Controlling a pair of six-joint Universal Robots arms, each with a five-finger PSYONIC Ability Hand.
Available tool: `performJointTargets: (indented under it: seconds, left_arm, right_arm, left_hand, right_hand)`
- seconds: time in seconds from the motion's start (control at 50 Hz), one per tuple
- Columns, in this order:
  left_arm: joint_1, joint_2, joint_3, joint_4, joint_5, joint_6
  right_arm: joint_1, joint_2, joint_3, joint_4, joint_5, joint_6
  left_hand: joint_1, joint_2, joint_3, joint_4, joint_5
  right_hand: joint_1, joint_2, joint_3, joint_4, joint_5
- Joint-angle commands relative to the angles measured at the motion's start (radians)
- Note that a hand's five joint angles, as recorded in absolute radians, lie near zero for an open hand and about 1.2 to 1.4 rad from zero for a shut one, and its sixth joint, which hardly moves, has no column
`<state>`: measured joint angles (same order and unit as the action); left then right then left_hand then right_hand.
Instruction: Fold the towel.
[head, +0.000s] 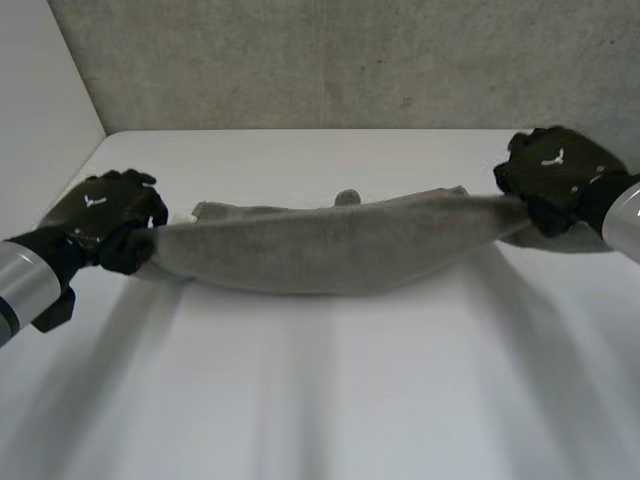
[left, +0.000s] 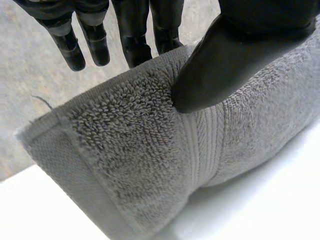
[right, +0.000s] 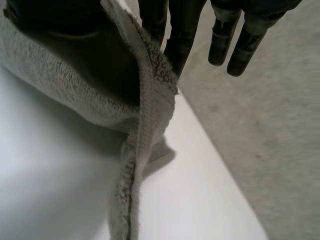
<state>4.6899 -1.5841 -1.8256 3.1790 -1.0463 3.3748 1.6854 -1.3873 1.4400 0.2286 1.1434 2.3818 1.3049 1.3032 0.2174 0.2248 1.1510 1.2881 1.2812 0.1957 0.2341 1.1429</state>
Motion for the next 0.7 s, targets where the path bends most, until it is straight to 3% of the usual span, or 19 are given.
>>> performJointTargets:
  seconds: [0.02, 0.16, 0.28, 0.3, 0.32, 0.36, 0.4, 0.48, 0.7]
  left_arm:
    - [-0.023, 0.038, 0.061, 0.001, -0.029, -0.009]
    - [-0.065, 0.079, 0.078, 0.006, -0.069, -0.014]
    - [-0.077, 0.021, 0.072, 0.030, -0.072, -0.018]
    - [-0.079, -0.009, 0.074, 0.036, -0.072, -0.017]
    - [-0.079, -0.010, 0.074, 0.036, -0.072, -0.017]
    - [-0.077, -0.054, 0.075, 0.038, -0.072, -0.017]
    - [-0.077, -0.068, 0.074, 0.038, -0.072, -0.017]
    - [-0.070, -0.090, 0.065, 0.039, -0.072, -0.015]
    - [-0.059, -0.099, 0.022, 0.047, -0.070, -0.018]
  right_arm:
    - [0.004, -0.048, -0.033, -0.012, 0.018, -0.006]
    - [0.004, -0.073, -0.035, -0.011, 0.027, -0.007]
    - [0.013, -0.032, -0.029, -0.014, 0.041, -0.010]
    - [0.013, -0.004, -0.032, -0.015, 0.038, -0.010]
    - [0.013, -0.004, -0.032, -0.015, 0.038, -0.010]
    - [0.011, 0.057, -0.035, -0.017, 0.032, -0.003]
    - [0.013, 0.083, -0.032, -0.017, 0.033, -0.003]
    - [0.013, 0.126, -0.016, -0.032, 0.038, 0.008]
    - [-0.038, 0.166, 0.140, -0.226, 0.016, 0.255]
  left_hand:
    - [0.091, 0.093, -0.043, -0.050, 0.071]
    - [0.091, 0.093, -0.043, -0.050, 0.071]
    - [0.091, 0.093, -0.043, -0.050, 0.071]
    - [0.091, 0.093, -0.043, -0.050, 0.071]
    - [0.091, 0.093, -0.043, -0.050, 0.071]
    - [0.091, 0.093, -0.043, -0.050, 0.071]
    - [0.091, 0.093, -0.043, -0.050, 0.071]
    - [0.091, 0.093, -0.043, -0.050, 0.071]
    - [0.091, 0.093, -0.043, -0.050, 0.071]
  right_hand:
    - [0.108, 0.115, -0.021, -0.060, 0.079]
    - [0.108, 0.115, -0.021, -0.060, 0.079]
    - [0.108, 0.115, -0.021, -0.060, 0.079]
    - [-0.341, -0.334, -0.021, -0.060, -0.371]
    - [-0.346, -0.339, -0.021, -0.060, -0.375]
    - [-0.902, -0.895, -0.021, -0.060, -0.931]
    - [-0.973, -0.967, -0.021, -0.060, -1.003]
    - [-0.959, -0.953, -0.021, -0.060, -0.989]
    - [-0.957, -0.950, -0.021, -0.060, -0.986]
